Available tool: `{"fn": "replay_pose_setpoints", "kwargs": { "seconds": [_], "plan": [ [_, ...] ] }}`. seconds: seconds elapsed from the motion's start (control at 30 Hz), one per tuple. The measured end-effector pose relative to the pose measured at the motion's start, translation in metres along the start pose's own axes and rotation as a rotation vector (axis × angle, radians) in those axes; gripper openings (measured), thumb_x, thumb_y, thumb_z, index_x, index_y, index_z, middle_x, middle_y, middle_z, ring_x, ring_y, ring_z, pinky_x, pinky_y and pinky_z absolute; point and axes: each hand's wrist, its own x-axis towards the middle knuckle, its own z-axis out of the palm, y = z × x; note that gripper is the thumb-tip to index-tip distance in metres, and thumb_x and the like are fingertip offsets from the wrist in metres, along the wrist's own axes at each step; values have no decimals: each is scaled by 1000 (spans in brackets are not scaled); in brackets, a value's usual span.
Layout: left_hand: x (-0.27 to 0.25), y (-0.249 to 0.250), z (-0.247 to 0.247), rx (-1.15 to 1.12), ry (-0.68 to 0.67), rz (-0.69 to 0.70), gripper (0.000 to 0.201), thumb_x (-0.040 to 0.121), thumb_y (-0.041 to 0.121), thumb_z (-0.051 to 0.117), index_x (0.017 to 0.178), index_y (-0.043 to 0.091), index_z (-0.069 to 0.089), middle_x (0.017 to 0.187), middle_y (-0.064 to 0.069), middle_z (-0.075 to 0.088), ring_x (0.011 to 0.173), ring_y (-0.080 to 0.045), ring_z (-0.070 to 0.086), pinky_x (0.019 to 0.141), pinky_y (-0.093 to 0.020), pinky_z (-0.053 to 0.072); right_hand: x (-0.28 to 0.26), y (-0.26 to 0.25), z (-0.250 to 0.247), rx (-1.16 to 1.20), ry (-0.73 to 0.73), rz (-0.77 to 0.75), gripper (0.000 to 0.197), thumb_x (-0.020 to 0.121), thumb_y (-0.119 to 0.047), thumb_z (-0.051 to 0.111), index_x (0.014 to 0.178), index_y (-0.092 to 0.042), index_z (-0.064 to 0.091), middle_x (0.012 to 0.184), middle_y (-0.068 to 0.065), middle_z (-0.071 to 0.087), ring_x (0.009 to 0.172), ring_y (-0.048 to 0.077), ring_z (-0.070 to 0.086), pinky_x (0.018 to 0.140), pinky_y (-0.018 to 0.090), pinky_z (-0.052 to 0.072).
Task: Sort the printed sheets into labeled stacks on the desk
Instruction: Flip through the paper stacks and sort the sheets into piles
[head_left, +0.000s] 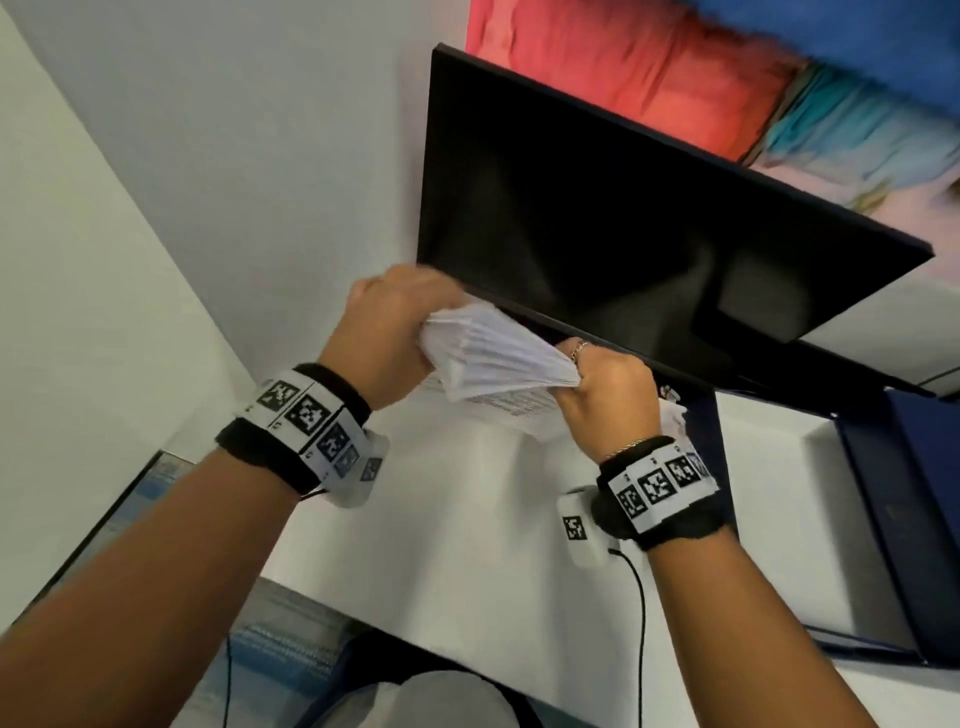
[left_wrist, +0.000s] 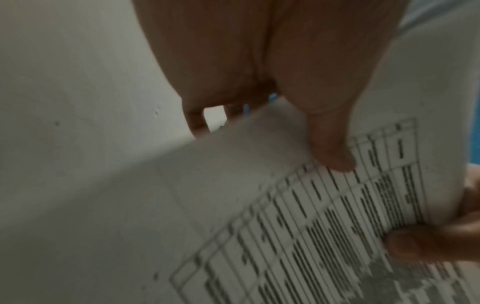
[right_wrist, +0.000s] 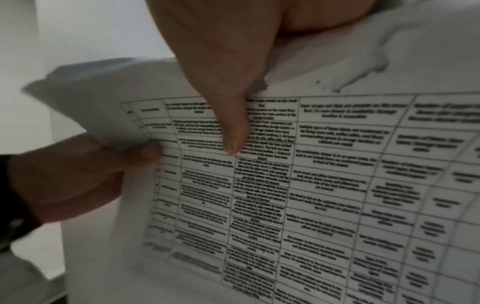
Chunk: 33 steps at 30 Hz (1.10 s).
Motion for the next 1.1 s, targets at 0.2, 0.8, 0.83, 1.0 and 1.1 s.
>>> {"fn": "replay_pose_setpoints", "kwargs": {
  "seconds": [0.2,0.8,0.83,1.0,1.1],
  "plan": [
    [-23,-17,-6,-354,59,-249,22,85,7,72,88,28,68,77,38,66,76,15,63,67,-2,45,-19,29,18,-47,345,279,82,68,-48,81,136,-15,50,141,5,49,130,27,43,111,44,33],
    [-101,-56,67,-276,100,-616,21,91,10,66,111,15,69,107,6,68,95,7,60,80,-12,45,-70,42,56,925,50,856,25,82,-7,77,102,-18,65,92,-10,70,92,13,69,87,27,52],
    [-107,-55,73,-291,61,-656,21,91,6,64,110,13,69,107,2,66,96,-5,61,78,-17,42,-77,41,63,908,-7,941,27,83,-13,77,101,-22,60,90,-12,65,92,14,64,87,26,47],
    [-99,-53,73,-343,113,-900,24,88,14,68,111,12,63,97,2,65,83,-18,60,64,-21,43,-78,58,76,818,30,939,20,84,-13,76,96,-20,63,92,-6,70,90,15,69,80,24,55],
    [-98,-65,71,-356,-5,-1015,28,89,19,68,112,17,53,97,6,60,83,-15,57,63,-21,42,-76,76,84,656,-76,886,35,88,-23,73,119,-16,59,105,-4,71,102,18,68,92,33,52]
  ]
}}
